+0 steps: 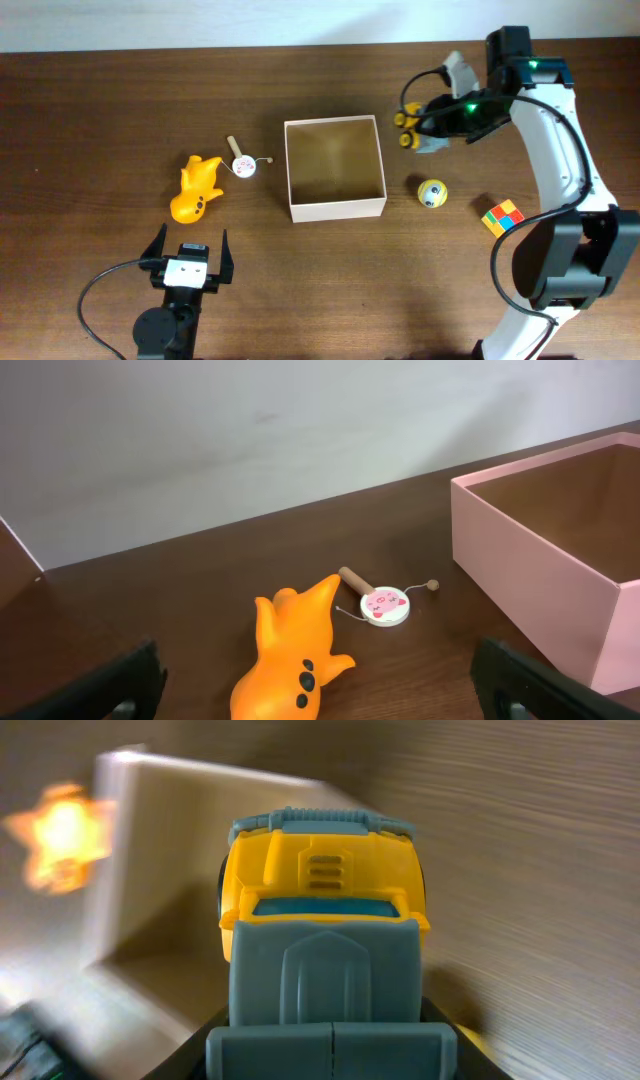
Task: Pack container
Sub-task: 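Lift the truck with the right gripper and carry it into the pink box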
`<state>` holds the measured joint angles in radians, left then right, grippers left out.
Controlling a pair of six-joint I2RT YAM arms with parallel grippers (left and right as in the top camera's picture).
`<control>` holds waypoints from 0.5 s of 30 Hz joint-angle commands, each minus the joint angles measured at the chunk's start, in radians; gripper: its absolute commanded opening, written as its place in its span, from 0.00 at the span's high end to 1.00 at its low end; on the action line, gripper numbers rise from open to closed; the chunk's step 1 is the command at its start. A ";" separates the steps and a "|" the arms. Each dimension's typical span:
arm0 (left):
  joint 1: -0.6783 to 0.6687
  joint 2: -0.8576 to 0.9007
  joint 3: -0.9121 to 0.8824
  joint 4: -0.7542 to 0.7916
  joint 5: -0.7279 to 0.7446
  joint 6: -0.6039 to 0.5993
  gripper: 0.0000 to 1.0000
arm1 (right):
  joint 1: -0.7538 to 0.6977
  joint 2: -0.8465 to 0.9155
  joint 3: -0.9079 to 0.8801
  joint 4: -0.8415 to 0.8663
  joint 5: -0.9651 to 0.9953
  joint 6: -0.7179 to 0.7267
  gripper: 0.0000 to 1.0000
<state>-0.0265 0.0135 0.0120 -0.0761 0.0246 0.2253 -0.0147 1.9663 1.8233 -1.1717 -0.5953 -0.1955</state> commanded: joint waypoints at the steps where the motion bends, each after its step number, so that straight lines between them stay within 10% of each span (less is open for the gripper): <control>1: 0.004 -0.008 -0.003 -0.006 -0.003 0.015 0.01 | 0.065 -0.040 0.025 -0.002 -0.262 -0.112 0.57; 8: 0.004 -0.008 -0.003 -0.006 -0.003 0.015 0.01 | 0.247 -0.039 0.025 0.069 -0.205 -0.040 0.64; 15: 0.004 -0.008 -0.003 -0.006 -0.003 0.015 0.01 | 0.454 -0.039 0.024 0.236 0.307 0.316 0.64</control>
<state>-0.0265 0.0135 0.0120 -0.0761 0.0246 0.2253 0.3614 1.9659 1.8233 -0.9722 -0.5915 -0.0940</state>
